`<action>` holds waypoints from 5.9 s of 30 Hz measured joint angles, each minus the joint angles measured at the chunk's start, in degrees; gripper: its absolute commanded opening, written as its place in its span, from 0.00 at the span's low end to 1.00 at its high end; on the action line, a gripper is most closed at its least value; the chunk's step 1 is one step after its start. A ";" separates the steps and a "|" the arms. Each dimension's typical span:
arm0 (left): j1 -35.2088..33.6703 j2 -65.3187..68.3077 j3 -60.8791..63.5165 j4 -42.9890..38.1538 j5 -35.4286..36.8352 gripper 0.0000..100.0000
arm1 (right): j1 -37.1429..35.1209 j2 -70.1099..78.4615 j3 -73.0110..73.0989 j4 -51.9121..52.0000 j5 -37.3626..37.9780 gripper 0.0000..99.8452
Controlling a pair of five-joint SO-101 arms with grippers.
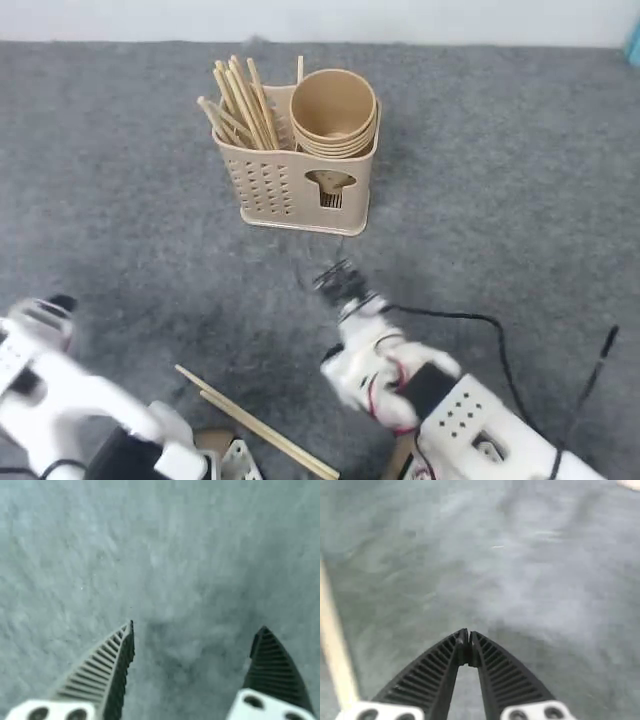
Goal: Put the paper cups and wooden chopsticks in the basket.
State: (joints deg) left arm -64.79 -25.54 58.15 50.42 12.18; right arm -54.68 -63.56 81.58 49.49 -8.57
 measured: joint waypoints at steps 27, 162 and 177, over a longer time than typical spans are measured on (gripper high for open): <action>-2.64 19.43 -6.68 -10.29 9.05 0.22 | -24.18 31.65 -9.93 -17.67 -6.33 0.16; 0.00 20.13 -8.26 -10.64 10.99 0.21 | 18.02 60.84 -54.68 -79.91 5.80 0.10; 0.18 20.13 -8.26 -10.64 11.08 0.21 | 19.34 39.56 -54.77 -24.53 -15.03 0.10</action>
State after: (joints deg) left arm -64.62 -5.41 49.89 39.78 23.25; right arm -35.34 -24.00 26.81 24.97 -23.60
